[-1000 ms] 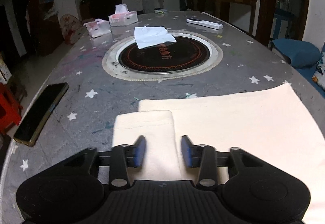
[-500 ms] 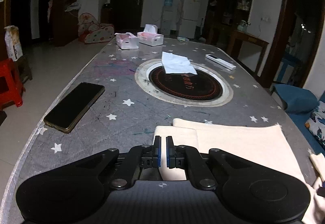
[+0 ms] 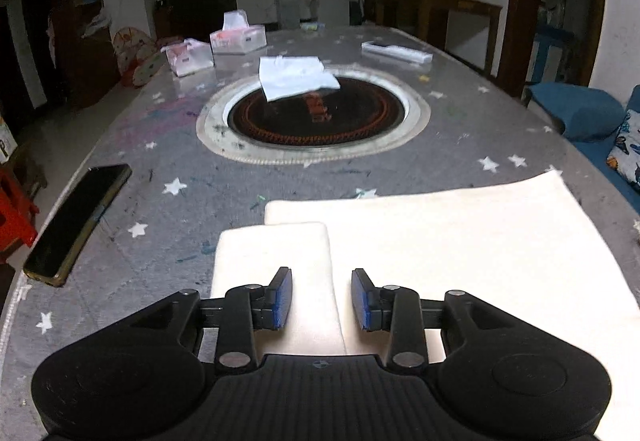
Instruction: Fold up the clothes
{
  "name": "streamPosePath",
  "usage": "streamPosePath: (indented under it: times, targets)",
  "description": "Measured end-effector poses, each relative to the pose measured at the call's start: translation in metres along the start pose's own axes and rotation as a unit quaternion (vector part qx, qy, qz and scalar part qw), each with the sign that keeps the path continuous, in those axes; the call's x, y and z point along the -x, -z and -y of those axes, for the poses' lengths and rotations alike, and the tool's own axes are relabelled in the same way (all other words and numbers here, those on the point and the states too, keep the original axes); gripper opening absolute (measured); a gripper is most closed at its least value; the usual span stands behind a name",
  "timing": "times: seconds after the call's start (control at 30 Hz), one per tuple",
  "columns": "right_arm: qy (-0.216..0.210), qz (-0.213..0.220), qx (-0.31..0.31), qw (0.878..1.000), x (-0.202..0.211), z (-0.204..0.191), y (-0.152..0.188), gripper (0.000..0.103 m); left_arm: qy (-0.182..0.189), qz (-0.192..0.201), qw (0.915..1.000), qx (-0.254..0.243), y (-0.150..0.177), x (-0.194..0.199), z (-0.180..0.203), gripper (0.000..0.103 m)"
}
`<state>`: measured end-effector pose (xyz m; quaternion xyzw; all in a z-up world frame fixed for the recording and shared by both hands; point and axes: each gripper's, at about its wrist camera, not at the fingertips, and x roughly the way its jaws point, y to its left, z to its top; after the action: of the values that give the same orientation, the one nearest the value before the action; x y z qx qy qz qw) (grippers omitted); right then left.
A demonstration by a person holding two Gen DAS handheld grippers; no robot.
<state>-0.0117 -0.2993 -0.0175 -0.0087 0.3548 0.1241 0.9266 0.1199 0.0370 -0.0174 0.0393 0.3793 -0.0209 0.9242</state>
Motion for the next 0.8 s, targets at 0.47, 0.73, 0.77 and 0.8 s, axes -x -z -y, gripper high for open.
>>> streamPosePath:
  times: [0.47,0.73,0.77,0.8]
  targets:
    - [0.004,0.0,-0.003,1.0,0.002,0.0,0.002,0.042,-0.008,0.048,0.9966,0.066,0.0,0.036,-0.041,0.003]
    - [-0.007,0.014,0.007,1.0,0.013,-0.006,0.0,0.042,-0.018,0.116,0.9829,0.142,0.024,0.116,-0.087,0.003]
    - [-0.009,0.015,0.008,1.0,0.015,-0.007,0.0,0.042,-0.022,0.123,0.9809,0.149,0.029,0.126,-0.093,0.003]
    - [-0.011,0.016,0.01,1.0,0.016,-0.008,-0.001,0.042,-0.027,0.129,0.9791,0.155,0.035,0.136,-0.098,0.003]
